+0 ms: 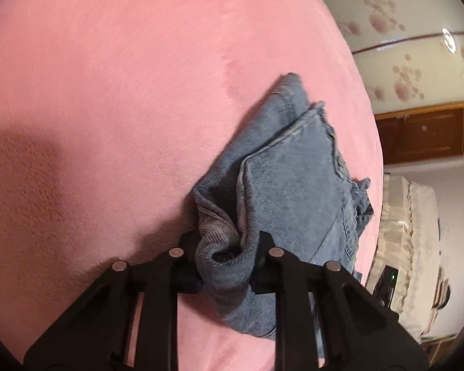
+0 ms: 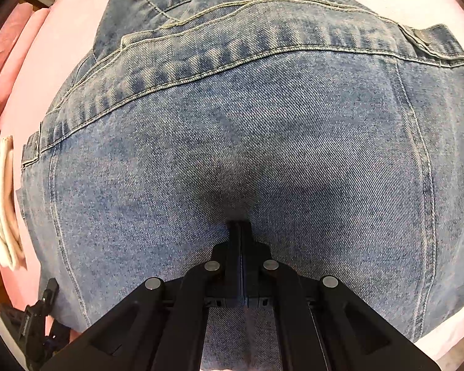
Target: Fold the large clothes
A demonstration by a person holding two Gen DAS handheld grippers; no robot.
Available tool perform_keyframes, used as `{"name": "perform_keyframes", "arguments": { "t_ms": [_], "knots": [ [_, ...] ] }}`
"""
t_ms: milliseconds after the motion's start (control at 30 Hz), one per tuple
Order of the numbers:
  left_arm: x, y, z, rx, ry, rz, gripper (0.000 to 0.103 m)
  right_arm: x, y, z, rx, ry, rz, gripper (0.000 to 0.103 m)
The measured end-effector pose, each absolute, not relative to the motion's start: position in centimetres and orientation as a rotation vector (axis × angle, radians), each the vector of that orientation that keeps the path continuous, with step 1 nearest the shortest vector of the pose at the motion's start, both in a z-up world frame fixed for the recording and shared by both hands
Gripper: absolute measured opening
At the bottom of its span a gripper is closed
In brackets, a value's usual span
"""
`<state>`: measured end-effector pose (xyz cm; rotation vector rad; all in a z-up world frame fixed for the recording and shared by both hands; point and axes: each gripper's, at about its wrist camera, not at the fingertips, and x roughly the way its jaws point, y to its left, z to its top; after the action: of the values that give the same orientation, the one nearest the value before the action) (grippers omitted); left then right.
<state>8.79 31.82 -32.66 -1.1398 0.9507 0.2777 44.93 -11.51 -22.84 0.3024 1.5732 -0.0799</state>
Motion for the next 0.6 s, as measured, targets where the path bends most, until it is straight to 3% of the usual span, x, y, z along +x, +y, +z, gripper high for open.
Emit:
{"name": "perform_keyframes", "arguments": {
  "t_ms": [300,467,600],
  "knots": [
    [9.4,27.0,-22.4,-0.799,0.81,0.186,0.014,43.1,-13.2,-22.3,0.33,1.561,0.008,0.0],
    [10.7,20.6,-15.5,-0.57,0.729,0.144,0.013,42.1,-14.5,-21.9,0.346,1.544,0.101,0.0],
    [12.5,11.2,-10.6,-0.334,0.667,0.075,0.013,41.0,-16.6,-21.8,0.399,1.515,0.203,0.0]
  ]
}}
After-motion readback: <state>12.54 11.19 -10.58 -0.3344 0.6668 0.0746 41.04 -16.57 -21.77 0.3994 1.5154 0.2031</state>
